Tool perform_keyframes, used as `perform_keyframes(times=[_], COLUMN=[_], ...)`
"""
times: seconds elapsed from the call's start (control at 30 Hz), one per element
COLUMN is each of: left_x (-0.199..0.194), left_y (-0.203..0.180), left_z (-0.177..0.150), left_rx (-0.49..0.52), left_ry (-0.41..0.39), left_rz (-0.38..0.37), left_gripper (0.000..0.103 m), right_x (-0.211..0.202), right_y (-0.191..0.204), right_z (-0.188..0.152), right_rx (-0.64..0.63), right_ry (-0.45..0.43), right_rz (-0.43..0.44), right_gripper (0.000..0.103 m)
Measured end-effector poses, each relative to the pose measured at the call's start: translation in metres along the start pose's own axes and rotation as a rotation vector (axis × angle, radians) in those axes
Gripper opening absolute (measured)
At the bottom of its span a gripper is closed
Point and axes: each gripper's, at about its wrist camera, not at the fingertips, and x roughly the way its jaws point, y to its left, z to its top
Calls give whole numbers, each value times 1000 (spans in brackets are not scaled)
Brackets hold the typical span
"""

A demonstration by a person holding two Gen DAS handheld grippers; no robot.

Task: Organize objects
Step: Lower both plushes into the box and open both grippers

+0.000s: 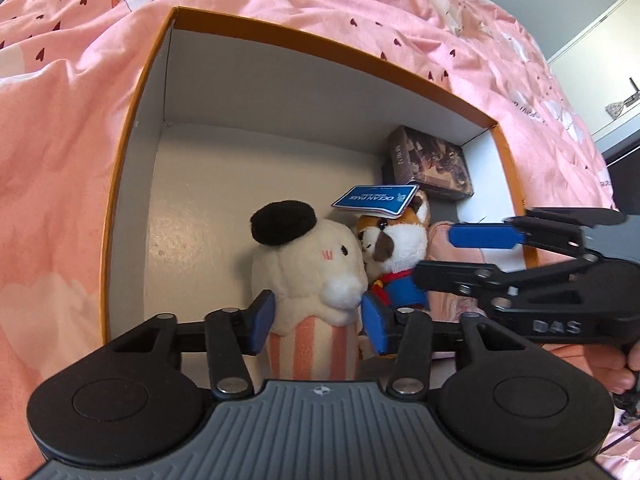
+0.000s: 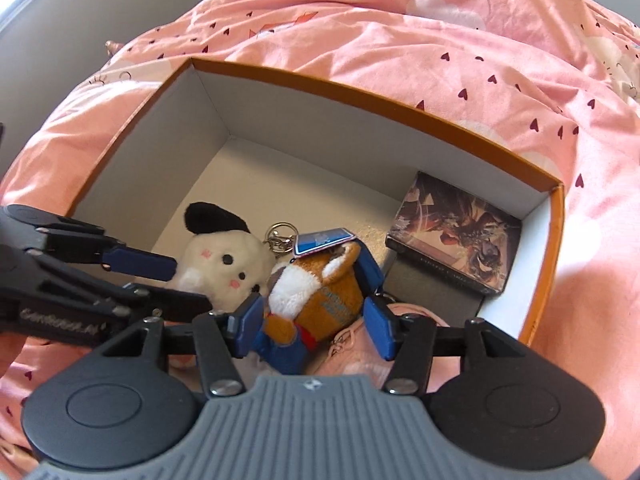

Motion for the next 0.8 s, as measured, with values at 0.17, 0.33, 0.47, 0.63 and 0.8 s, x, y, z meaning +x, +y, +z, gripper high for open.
perform_keyframes(times=[0.17,0.33,0.47,0.63,0.8], left_x=[-1,-3,-1,7,11], left_y=[0,2,-6,-20,-29], left_z=[-7,-13,-14,-18,-28], left_rx=[-48,-148,-155,-109,-26], left_ry=[-60,-156,-201,-209,-164], left_rz=[21,45,75,86,102], left_gripper=[45,42,41,41,41], right_x=[-7,7,14,15,19], right_y=[3,3,-3,-3,-5], right_z=[-13,-23,-23,-24,-27], right_rx=[46,115,183,201,215], right_ry=[26,43,41,72,81], right_rz=[74,68,102,64,57], right_gripper=[53,53,36,23,22])
